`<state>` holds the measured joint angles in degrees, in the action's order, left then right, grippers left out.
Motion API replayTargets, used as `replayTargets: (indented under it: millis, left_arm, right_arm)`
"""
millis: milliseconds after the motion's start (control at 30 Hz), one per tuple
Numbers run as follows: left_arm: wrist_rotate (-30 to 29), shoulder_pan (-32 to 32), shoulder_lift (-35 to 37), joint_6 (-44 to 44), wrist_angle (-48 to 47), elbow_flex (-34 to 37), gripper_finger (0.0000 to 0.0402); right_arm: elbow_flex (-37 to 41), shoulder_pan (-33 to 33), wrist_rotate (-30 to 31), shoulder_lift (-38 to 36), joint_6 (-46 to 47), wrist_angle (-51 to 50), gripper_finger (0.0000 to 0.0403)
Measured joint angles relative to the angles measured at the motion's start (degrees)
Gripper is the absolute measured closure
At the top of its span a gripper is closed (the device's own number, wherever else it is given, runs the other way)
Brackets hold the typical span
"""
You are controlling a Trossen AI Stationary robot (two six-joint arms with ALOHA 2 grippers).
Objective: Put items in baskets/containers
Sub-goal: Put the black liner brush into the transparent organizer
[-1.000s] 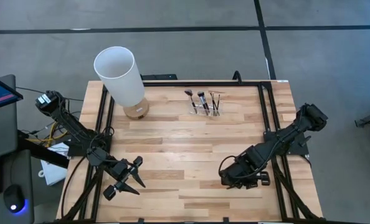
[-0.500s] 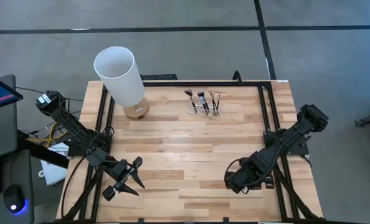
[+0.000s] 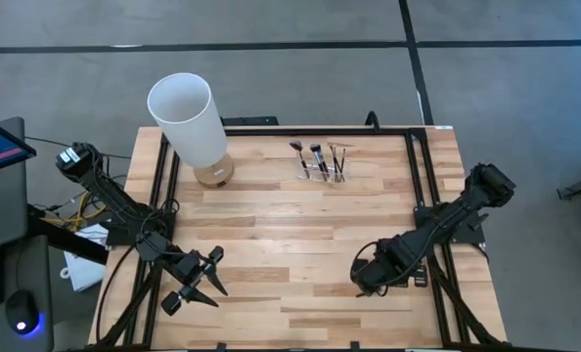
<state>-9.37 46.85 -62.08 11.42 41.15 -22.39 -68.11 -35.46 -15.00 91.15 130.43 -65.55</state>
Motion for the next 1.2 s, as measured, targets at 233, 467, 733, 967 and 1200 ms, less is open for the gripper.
replayTargets:
  millis: [233,467,733,967,1200]
  left_arm:
    - [0.0,0.0,0.0,0.0,0.0,0.0,0.0259]
    - [0.0,0.0,0.0,0.0,-0.2,0.0,0.0259]
    - [0.0,0.0,0.0,0.0,-0.4,0.0,0.0259]
    - [0.0,0.0,0.0,0.0,-0.4,0.0,0.0259]
    - [0.0,0.0,0.0,0.0,-0.5,0.0,0.0259]
  right_arm:
    - [3.0,0.7,0.0,0.0,0.1,2.5,0.0280]
    - [6.4,0.5,0.1,0.0,0.5,7.9,0.0282]
    - [7.8,0.3,0.4,0.0,0.5,7.1,0.0281]
    - [7.8,-0.2,1.9,0.0,0.7,7.3,0.0280]
    - [7.8,-0.2,1.8,2.5,0.3,7.5,0.0279]
